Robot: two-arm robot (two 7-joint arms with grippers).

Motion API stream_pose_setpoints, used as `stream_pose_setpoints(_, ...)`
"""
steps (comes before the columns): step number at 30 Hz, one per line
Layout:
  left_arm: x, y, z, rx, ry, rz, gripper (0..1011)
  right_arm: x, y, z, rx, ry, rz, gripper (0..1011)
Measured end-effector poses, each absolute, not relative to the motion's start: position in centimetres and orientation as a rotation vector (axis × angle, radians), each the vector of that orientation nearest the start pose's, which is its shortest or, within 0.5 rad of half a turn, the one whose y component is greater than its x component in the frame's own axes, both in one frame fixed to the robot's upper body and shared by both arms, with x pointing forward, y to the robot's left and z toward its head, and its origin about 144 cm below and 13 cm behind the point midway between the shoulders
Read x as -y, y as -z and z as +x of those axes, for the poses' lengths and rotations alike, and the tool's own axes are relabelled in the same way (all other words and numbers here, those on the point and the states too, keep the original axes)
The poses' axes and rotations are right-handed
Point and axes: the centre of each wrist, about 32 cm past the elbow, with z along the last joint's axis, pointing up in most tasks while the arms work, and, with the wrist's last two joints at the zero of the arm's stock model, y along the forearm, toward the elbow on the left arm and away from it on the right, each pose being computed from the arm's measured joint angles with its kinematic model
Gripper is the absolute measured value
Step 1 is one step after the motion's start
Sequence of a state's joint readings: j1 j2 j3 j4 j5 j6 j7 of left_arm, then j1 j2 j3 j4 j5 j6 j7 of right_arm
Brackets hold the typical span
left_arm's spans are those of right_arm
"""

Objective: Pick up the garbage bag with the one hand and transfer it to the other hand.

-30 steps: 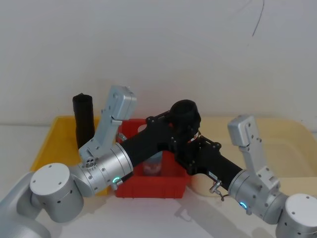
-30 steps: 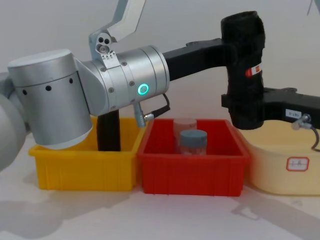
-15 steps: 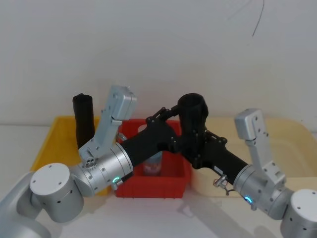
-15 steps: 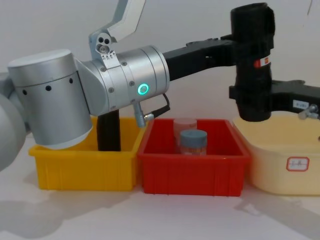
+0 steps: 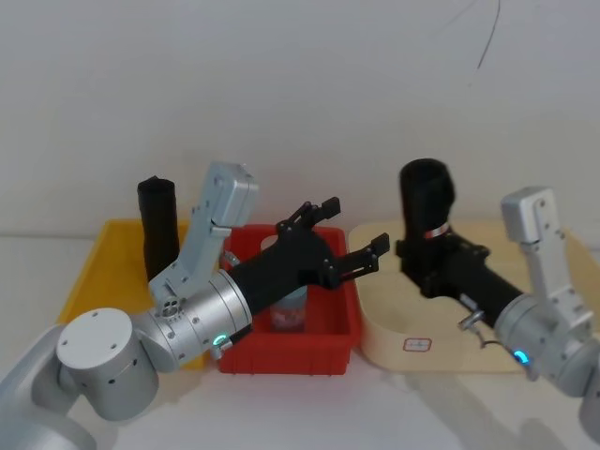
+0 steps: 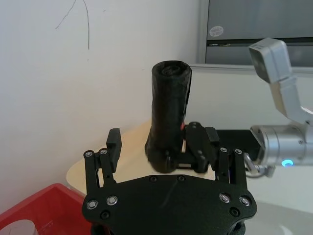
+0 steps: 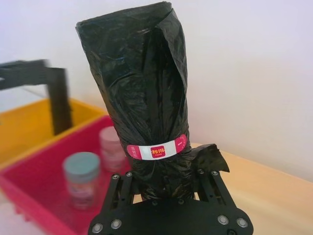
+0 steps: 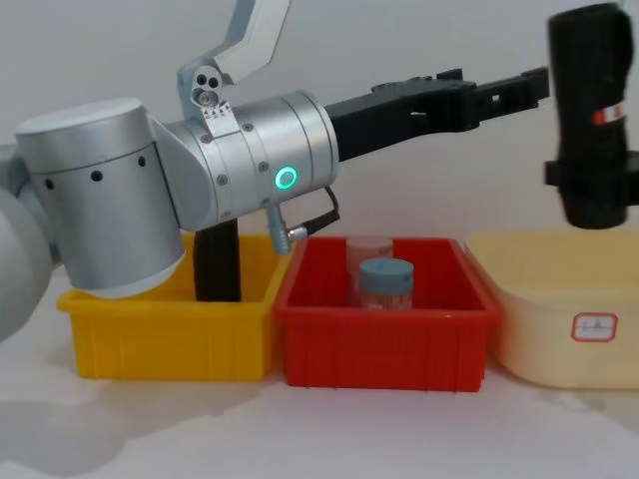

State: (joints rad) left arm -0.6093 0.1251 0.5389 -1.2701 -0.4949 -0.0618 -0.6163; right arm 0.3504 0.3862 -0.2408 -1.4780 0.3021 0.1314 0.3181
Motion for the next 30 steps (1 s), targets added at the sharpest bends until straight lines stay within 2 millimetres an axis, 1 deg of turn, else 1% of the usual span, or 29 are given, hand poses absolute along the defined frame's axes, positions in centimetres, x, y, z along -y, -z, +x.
stream_pose_setpoints(6, -11.8, -125.9, 58.5, 0.119, -0.472, -0.233, 1002, 30.1, -123.9, 54.9, 0.116, 1.154, -0.115, 528)
stream_pose_setpoints(7, -11.8, -125.9, 58.5, 0.119, -0.472, -0.233, 1001, 30.8, -124.0, 55.1, 0.113, 1.176, -0.124, 528)
stream_pose_setpoints(10, -11.8, -125.9, 58.5, 0.119, -0.472, -0.233, 1002, 32.0, -124.1, 55.4, 0.105, 1.219, -0.143, 533)
stream_pose_setpoints(12, -11.8, -125.9, 58.5, 0.119, -0.472, -0.233, 1002, 32.9, -124.3, 55.7, 0.101, 1.253, -0.159, 583)
stream_pose_setpoints(14, -11.8, -125.9, 58.5, 0.119, -0.472, -0.233, 1002, 33.5, -124.3, 55.8, 0.099, 1.274, -0.171, 642)
stream_pose_setpoints(15, -11.8, -125.9, 58.5, 0.119, -0.472, -0.233, 1002, 33.7, -124.3, 55.8, 0.1, 1.284, -0.177, 709)
stream_pose_setpoints(16, -11.8, -125.9, 58.5, 0.119, -0.472, -0.233, 1002, 34.3, -124.4, 55.9, 0.1, 1.307, -0.19, 721)
stream_pose_setpoints(17, -11.8, -125.9, 58.5, 0.119, -0.472, -0.233, 1002, 34.4, -124.5, 56.0, 0.101, 1.314, -0.195, 745)
stream_pose_setpoints(18, -11.8, -125.9, 58.5, 0.119, -0.472, -0.233, 1001, 34.8, -124.6, 56.0, 0.104, 1.33, -0.208, 801)
stream_pose_setpoints(21, -11.8, -125.9, 58.5, 0.119, -0.472, -0.233, 1002, 35.3, -124.8, 56.1, 0.111, 1.348, -0.228, 852)
stream_pose_setpoints(22, -11.8, -125.9, 58.5, 0.119, -0.472, -0.233, 1002, 35.5, -125.0, 56.1, 0.118, 1.356, -0.241, 900)
stream_pose_setpoints(23, -11.8, -125.9, 58.5, 0.119, -0.472, -0.233, 1001, 35.5, -125.0, 56.1, 0.12, 1.358, -0.246, 900)
stream_pose_setpoints(25, -11.8, -125.9, 58.5, 0.12, -0.472, -0.232, 1002, 35.7, -125.4, 56.0, 0.139, 1.361, -0.266, 965)
stream_pose_setpoints(27, -11.9, -125.8, 58.5, 0.121, -0.478, -0.233, 1002, 35.6, -125.9, 56.0, 0.162, 1.356, -0.281, 1001)
stream_pose_setpoints(28, -11.9, -125.8, 58.5, 0.121, -0.478, -0.233, 1001, 35.6, -125.9, 56.0, 0.162, 1.356, -0.281, 1001)
stream_pose_setpoints(30, -12.1, -125.8, 58.4, 0.123, -0.493, -0.236, 1002, 35.4, -126.6, 55.9, 0.197, 1.345, -0.3, 1000)
